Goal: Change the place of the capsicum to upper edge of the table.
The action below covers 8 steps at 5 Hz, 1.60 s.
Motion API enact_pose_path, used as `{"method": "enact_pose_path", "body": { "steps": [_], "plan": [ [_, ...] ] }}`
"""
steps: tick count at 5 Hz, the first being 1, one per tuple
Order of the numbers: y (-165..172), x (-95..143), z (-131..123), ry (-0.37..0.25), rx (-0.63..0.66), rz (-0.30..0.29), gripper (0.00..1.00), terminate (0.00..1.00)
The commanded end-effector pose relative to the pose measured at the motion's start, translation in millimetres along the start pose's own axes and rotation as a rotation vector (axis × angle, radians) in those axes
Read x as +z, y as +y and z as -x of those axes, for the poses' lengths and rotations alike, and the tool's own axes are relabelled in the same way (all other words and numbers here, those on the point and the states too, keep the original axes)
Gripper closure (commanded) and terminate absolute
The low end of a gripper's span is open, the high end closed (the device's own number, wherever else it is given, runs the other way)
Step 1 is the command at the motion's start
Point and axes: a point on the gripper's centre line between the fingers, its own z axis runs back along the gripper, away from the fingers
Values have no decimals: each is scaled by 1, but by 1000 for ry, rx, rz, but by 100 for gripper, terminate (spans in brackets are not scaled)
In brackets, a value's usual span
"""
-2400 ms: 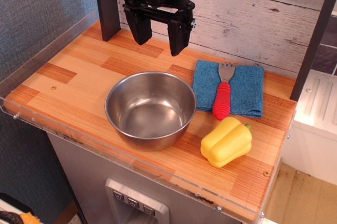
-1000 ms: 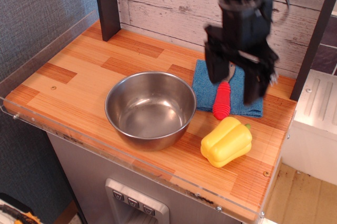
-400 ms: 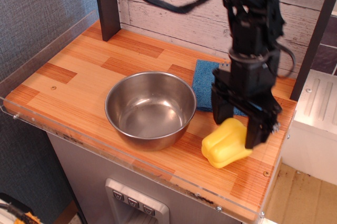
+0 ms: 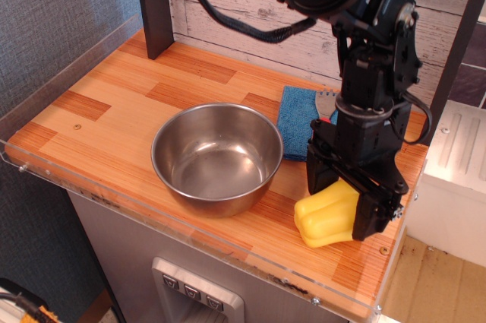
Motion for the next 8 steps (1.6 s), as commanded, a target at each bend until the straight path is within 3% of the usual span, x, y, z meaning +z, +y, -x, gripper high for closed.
{"method": "enact_pose_path", "body": {
  "steps": [1,2,3,4,5,6,8],
  "plan": [
    [-4,20,1,-72,-24,-28,0,0],
    [0,23,2,-78,-7,-42,100,0],
    [6,38,-1,-99,21,-55,100,0],
    [22,79,-7,-200,83,-71,100,0],
    [67,128,7,-305,233,-96,100,0],
    [108,141,34,-290,440,-141,100,0],
    [196,117,79,-174,701,-216,100,0]
  ]
}}
